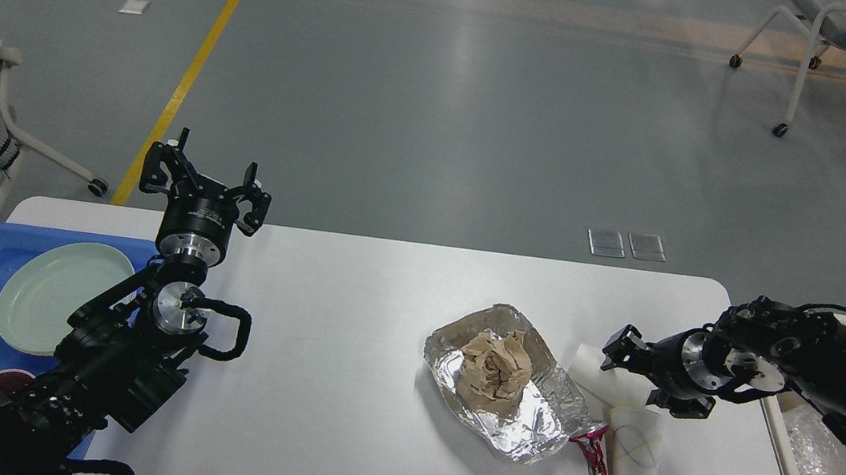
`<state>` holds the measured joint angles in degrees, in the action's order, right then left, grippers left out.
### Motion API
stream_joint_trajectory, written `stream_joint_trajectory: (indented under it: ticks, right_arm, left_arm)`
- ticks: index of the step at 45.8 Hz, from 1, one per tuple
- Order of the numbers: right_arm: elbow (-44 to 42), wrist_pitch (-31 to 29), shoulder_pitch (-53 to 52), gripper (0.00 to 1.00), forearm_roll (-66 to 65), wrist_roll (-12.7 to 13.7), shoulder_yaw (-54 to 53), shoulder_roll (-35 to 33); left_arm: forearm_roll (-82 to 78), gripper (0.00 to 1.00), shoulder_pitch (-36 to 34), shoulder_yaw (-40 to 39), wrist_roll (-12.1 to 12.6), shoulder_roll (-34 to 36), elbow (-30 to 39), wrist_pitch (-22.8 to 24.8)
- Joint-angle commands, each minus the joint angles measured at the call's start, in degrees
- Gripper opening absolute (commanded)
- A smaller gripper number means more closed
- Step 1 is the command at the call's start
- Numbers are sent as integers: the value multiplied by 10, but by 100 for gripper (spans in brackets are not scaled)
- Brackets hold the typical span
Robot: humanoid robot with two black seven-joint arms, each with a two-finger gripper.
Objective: Tidy desktop
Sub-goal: 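Grasp the white paper cup with the right gripper and lift it, then carry the white cup over the bin and drop it in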
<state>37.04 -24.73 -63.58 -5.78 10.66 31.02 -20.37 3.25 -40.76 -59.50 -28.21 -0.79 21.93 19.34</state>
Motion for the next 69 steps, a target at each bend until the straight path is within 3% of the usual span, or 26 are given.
stream_joint_trajectory:
  ticks: [1, 8, 16, 33, 40, 46, 51, 55, 69]
  right_arm:
    - [1, -1, -8, 6, 0, 1, -16, -13]
    - [3, -8, -18, 3, 1, 0, -52, -17]
    - [4, -53, -17, 0, 1, 1, -99, -40]
    - [12, -110, -51, 0, 1, 1, -109, -63]
    - [45, -196, -131, 0, 0, 7, -108, -98]
    - [144, -232, -230, 0, -5, 16, -92, -161]
    - [218, -272, -334, 0, -6, 55, -56, -204]
    - [269, -303, -410, 0, -5, 66, -33, -219]
    - [412, -303, -643, 0, 8, 67, 88, -244]
  left_arm:
    - [0, 100, 0, 0, 0, 0, 0, 0]
    - [0, 100, 1, 0, 0, 0, 0, 0]
    - [0, 100, 1, 0, 0, 0, 0, 0]
    - [0, 100, 0, 0, 0, 0, 0, 0]
    - [0, 100, 0, 0, 0, 0, 0, 0]
    - [0, 100, 0, 0, 0, 0, 0, 0]
    - [0, 100, 1, 0, 0, 0, 0, 0]
    - [0, 100, 1, 0, 0, 0, 0, 0]
    - [0, 100, 0, 0, 0, 0, 0, 0]
